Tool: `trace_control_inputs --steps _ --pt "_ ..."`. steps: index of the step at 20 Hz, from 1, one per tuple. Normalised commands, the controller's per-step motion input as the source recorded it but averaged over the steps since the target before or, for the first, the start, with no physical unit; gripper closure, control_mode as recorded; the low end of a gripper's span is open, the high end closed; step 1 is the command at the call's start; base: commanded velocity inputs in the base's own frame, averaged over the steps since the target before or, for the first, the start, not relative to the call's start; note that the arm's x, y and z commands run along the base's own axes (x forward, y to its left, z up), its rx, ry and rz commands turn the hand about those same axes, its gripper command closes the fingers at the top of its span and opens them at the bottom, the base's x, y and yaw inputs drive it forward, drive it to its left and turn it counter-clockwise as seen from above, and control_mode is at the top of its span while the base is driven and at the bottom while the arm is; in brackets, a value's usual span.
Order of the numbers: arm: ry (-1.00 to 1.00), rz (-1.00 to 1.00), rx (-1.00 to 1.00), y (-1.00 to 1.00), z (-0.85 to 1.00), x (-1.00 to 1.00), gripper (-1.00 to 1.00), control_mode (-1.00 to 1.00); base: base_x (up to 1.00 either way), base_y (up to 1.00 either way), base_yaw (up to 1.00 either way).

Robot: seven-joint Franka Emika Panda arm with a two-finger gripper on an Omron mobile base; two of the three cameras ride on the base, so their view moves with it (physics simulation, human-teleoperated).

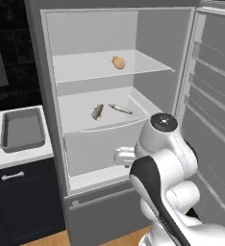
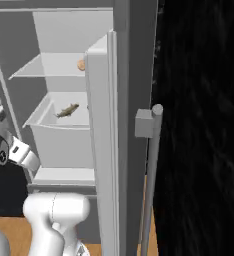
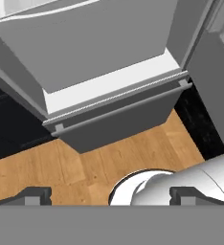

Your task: Place one squash and one fish in each tupperware on the nearby counter, to pack two identical lunches.

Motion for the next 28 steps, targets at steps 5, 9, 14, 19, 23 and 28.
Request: trace_control_inputs --steps 5,9,14,19,23,28 --pt "0.0 0.0 0.0 0.0 0.0 0.0 -1.0 1.0 0.56 -0.55 0.15" --pt "0.0 0.0 0.0 0.0 0.0 0.0 -1.0 1.0 0.82 0.18 0.1" --pt "0.0 0.0 0.0 0.0 0.0 0.0 -1.0 1.0 0.27 0.35 0.07" --pt "0.0 0.0 0.0 0.0 0.0 0.0 -1.0 1.0 0.51 -0.02 0.0" --pt "0.0 0.0 0.0 0.0 0.0 0.0 -1.0 1.0 0.46 0.13 -0.02" --pt "0.0 0.0 0.0 0.0 0.0 0.0 -1.0 1.0 0.15 0.34 0.02"
